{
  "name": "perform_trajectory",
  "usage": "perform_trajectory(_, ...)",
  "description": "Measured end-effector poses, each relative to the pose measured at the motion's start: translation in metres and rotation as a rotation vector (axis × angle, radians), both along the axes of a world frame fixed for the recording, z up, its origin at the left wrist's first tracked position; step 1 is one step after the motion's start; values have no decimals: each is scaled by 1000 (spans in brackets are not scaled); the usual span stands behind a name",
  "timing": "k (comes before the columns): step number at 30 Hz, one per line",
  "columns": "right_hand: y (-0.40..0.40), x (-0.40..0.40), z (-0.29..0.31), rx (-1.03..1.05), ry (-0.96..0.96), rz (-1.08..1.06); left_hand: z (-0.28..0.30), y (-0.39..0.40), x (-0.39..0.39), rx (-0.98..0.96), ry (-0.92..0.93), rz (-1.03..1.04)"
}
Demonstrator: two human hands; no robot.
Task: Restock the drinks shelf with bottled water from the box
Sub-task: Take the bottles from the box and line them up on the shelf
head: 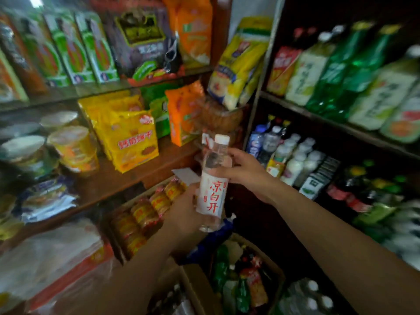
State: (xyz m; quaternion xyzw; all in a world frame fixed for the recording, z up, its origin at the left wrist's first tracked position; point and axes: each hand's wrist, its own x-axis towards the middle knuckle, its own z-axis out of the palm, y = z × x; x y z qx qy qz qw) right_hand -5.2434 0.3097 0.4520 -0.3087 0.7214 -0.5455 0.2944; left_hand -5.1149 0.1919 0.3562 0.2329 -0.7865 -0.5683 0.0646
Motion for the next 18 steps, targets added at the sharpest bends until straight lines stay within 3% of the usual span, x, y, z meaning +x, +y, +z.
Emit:
perform_trajectory(7,110,-46,87,-34,239,-329,89,103,-90,-91,207,-180)
perform_trajectory(18,363,-118,161,40,374,-790,168,343,-218,-45,237,-455)
